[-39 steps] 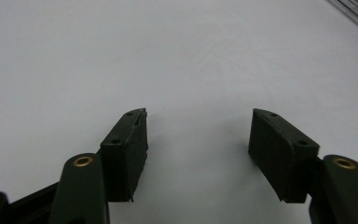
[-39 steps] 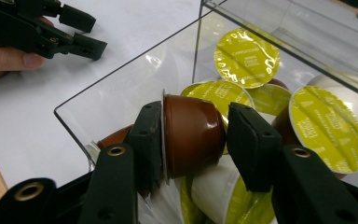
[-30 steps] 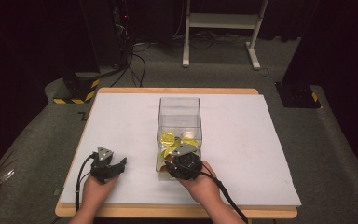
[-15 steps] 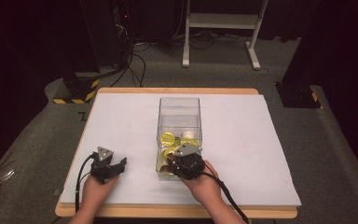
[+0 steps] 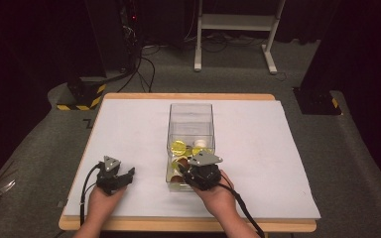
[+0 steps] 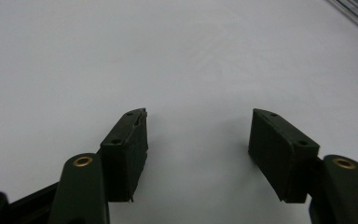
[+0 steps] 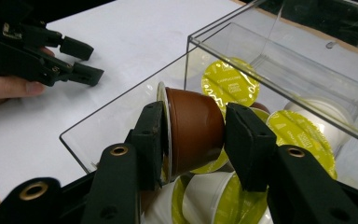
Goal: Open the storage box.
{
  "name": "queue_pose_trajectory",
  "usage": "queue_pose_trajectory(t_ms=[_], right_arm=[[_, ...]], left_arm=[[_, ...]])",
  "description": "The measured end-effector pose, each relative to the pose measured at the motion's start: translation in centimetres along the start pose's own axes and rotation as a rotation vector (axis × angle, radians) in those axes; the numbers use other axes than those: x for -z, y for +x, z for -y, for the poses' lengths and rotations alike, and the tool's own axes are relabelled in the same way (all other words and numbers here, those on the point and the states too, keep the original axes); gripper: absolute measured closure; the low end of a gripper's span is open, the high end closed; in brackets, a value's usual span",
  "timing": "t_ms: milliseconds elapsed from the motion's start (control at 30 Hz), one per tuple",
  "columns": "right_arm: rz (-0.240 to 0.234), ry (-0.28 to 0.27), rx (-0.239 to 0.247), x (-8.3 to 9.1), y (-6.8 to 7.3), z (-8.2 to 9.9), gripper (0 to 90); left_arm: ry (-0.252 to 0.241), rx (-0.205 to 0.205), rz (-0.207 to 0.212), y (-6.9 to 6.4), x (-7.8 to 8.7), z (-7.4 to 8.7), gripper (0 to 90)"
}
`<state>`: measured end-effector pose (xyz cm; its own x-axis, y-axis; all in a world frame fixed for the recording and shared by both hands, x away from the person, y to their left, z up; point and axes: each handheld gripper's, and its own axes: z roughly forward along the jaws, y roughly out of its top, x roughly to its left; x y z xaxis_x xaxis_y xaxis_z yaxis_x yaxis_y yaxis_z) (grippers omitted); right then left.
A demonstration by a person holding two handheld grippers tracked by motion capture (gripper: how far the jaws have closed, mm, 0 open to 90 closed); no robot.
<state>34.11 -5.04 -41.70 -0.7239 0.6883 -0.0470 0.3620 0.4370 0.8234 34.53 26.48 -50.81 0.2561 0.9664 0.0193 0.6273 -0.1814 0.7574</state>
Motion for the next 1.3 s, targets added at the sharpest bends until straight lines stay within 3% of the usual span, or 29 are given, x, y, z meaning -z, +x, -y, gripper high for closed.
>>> queue_pose_trajectory(t_ms=[267,867,1300], right_arm=[[0.013,-0.060,-0.023,1.0,-0.6,-0.3,58.9],[0.037,-0.130,-0.051,2.2,-1.4,-0.6,59.1],[0.078,-0.172,-0.075,3.6,-3.0,-0.6,59.1]], left_arm=[[0.000,-0.001,0.001,0.0,0.0,0.0,37.5],[0.000,-0.004,0.000,0.0,0.0,0.0,37.6],[0.001,-0.008,-0.003,0.0,0.0,0.0,37.5]])
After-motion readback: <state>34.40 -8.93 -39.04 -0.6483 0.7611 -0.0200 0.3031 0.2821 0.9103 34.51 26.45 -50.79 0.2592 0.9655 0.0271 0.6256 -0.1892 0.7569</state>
